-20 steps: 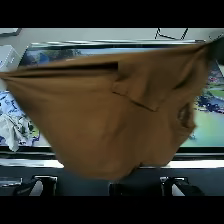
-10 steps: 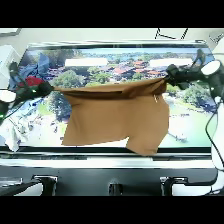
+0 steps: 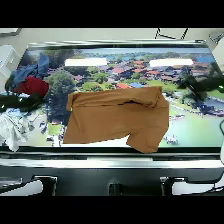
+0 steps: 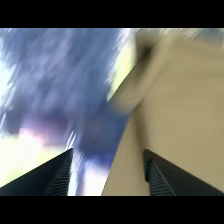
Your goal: Fold the clothes and pants, and hang the long-sleeved shirts on hangers.
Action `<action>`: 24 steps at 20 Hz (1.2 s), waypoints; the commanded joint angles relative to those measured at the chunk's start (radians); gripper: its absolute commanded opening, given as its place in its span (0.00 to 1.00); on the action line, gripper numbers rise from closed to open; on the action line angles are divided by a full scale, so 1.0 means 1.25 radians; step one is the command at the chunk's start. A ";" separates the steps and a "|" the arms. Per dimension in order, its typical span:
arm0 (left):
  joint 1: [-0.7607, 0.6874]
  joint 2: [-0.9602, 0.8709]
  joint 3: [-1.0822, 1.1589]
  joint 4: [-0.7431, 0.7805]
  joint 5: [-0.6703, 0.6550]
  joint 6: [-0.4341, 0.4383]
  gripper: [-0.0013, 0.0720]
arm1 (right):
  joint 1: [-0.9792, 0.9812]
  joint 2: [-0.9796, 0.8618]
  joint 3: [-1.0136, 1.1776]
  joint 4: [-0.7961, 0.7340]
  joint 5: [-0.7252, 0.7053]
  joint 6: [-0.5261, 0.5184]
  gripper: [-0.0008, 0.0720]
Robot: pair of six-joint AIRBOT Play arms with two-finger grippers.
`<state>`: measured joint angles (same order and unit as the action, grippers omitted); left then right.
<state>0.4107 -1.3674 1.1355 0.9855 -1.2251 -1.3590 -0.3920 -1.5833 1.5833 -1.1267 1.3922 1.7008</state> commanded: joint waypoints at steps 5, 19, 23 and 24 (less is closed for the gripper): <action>0.103 -0.002 -0.343 -0.064 -0.103 0.147 0.62 | -0.052 0.060 -0.173 -0.066 0.169 -0.087 0.84; -0.072 -0.048 -0.398 -0.155 -0.007 0.151 0.28 | -0.052 0.061 -0.174 -0.055 0.168 -0.090 0.78; -0.076 -0.045 -0.392 -0.155 -0.004 0.154 0.05 | -0.052 0.059 -0.224 -0.073 0.134 -0.107 0.76; -0.076 -0.042 -0.389 -0.154 -0.005 0.154 0.05 | -0.052 0.057 -0.258 -0.068 0.114 -0.118 0.76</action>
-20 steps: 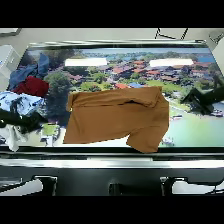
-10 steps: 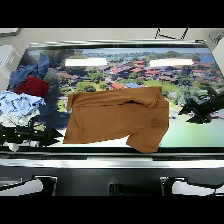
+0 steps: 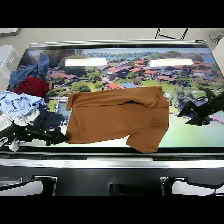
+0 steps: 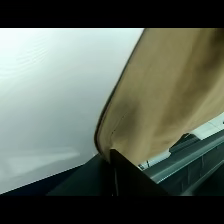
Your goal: Fold the clothes and pants, and hang the long-sleeved shirts on hangers.
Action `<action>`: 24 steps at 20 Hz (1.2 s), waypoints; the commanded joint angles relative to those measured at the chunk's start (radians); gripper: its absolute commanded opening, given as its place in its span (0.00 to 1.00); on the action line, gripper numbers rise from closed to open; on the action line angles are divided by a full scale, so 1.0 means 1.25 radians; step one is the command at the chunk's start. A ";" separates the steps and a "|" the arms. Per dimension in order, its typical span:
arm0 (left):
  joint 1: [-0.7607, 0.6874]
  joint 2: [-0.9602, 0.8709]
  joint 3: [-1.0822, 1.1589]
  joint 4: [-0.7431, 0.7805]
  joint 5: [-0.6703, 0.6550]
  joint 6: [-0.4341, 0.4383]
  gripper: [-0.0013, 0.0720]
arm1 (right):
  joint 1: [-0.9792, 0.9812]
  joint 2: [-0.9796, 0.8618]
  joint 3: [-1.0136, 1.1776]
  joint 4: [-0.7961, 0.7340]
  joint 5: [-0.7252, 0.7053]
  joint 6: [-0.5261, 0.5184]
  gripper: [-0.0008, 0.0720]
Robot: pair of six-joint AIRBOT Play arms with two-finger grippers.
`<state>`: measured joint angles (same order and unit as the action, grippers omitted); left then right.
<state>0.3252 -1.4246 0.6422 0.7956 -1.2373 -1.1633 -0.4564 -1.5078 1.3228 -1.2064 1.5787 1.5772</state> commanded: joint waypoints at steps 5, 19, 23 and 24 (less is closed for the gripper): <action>-0.008 0.054 0.012 -0.002 0.003 -0.005 0.05 | 0.000 -0.043 -0.193 0.141 -0.204 -0.118 0.75; -0.002 0.248 0.280 -0.003 0.042 -0.039 0.04 | 0.097 0.013 0.042 0.226 -0.174 -0.186 0.05; 0.013 0.345 0.766 0.009 0.233 -0.047 0.04 | 0.097 0.215 0.437 0.172 -0.343 -0.257 0.05; 0.015 0.357 0.878 0.021 0.268 -0.048 0.04 | 0.097 0.264 0.507 0.136 -0.392 -0.257 0.05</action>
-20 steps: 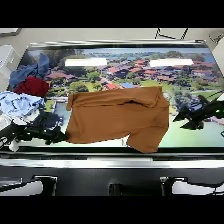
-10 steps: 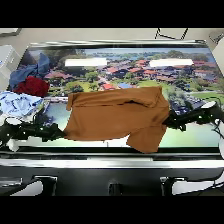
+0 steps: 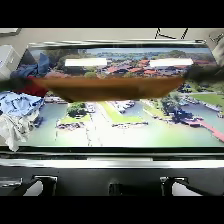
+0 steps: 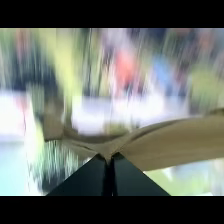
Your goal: Fold the clothes and pants, and hang the long-sleeved shirts on hangers.
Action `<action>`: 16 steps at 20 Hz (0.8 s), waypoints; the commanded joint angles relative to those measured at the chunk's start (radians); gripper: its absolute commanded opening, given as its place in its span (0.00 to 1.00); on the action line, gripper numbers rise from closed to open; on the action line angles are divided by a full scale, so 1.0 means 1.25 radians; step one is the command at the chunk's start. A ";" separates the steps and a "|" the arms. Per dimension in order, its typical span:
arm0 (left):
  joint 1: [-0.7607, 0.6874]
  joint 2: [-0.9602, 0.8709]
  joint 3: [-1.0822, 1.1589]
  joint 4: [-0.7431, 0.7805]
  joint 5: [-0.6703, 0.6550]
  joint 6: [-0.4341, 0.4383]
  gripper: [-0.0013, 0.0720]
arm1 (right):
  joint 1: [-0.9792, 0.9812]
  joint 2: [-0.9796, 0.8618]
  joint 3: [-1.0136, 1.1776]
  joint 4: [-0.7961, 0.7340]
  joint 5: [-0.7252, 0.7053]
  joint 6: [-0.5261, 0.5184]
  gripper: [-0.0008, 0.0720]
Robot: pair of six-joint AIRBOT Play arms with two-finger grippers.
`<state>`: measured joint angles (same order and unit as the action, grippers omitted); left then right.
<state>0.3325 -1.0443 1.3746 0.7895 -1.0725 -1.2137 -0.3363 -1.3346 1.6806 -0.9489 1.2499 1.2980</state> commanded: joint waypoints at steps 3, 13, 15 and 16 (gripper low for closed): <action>0.008 0.101 0.471 0.042 0.107 -0.024 0.04 | 0.001 0.290 0.286 -0.139 -0.157 -0.016 0.05; 0.009 0.240 0.479 0.072 0.138 -0.099 0.04 | 0.001 0.488 0.286 -0.248 -0.177 0.102 0.05; 0.009 0.211 0.479 0.104 0.110 -0.120 0.04 | 0.001 0.458 0.286 -0.256 -0.131 0.112 0.05; 0.009 0.185 0.479 0.115 0.062 -0.130 0.04 | 0.001 0.426 0.286 -0.256 -0.065 0.110 0.05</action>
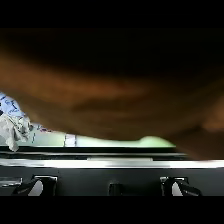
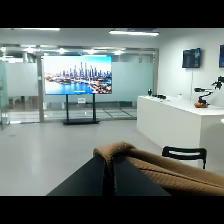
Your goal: Fold the clothes and pants, and hang the long-sleeved shirts on hangers.
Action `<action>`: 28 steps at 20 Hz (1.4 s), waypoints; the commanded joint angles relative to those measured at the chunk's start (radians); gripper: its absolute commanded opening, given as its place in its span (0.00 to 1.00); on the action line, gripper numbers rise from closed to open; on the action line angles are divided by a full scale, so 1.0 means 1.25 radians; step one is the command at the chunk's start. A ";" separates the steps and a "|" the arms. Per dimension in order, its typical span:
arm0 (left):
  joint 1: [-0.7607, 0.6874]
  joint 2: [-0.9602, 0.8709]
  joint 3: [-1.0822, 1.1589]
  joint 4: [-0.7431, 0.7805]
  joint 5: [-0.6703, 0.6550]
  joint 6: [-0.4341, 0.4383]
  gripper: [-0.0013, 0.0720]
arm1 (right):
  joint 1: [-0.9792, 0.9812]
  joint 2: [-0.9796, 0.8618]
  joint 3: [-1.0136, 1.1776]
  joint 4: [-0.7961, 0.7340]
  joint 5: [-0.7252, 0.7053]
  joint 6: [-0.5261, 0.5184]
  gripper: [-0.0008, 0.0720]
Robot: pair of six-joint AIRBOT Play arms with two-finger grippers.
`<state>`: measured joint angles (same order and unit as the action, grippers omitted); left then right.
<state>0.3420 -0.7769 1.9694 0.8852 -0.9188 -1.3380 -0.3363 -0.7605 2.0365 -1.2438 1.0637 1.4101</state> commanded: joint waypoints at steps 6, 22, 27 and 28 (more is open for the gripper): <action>-0.076 -0.321 -0.196 0.094 -0.407 -0.055 0.04 | 0.059 -0.383 -0.105 0.042 0.522 0.023 0.05; -0.132 -0.872 -0.244 0.102 -0.028 -0.055 0.04 | 0.222 -0.855 -0.345 -0.003 -0.327 0.230 0.05; -0.125 -0.893 -0.229 0.087 -0.063 -0.069 0.05 | 0.215 -0.865 -0.336 0.024 -0.270 0.230 0.05; -0.117 -0.885 -0.203 0.088 -0.105 -0.045 0.05 | 0.209 -0.856 -0.322 0.024 -0.221 0.227 0.05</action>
<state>0.1822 -1.8790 1.6741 1.0100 -0.9897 -1.4174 -0.0647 -1.8370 1.6131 -1.2232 0.7242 1.6955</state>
